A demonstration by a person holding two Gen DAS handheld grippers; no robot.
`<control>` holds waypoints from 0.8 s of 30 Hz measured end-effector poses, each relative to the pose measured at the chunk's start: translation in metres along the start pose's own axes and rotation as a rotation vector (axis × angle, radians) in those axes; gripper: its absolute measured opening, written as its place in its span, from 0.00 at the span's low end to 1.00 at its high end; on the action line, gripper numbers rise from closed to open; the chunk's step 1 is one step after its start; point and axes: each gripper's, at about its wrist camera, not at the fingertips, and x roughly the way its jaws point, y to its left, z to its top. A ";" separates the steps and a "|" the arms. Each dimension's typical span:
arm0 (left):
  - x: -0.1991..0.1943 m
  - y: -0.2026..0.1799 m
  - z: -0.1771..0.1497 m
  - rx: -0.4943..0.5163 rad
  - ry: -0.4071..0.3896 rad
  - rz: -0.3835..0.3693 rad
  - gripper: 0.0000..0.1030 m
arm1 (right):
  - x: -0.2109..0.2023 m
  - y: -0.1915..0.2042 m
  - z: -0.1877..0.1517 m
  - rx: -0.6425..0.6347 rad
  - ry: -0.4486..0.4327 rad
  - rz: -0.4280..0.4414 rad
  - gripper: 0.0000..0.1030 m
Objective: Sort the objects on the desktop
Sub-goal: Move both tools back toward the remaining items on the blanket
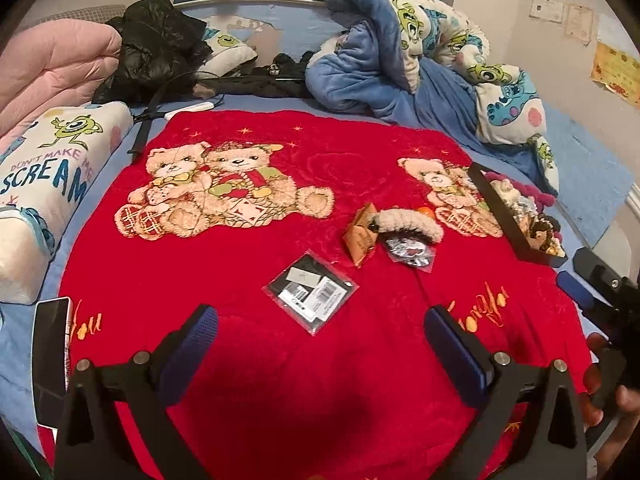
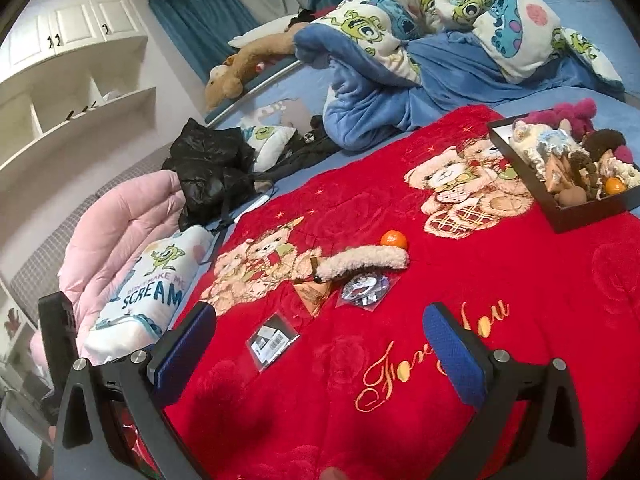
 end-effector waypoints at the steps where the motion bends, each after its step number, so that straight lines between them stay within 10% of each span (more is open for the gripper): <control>1: 0.001 0.001 0.001 0.003 0.000 0.004 1.00 | 0.001 0.000 0.000 0.003 0.001 0.006 1.00; 24: 0.033 0.001 0.004 0.034 0.052 -0.045 1.00 | 0.010 -0.012 0.012 0.088 -0.021 0.061 1.00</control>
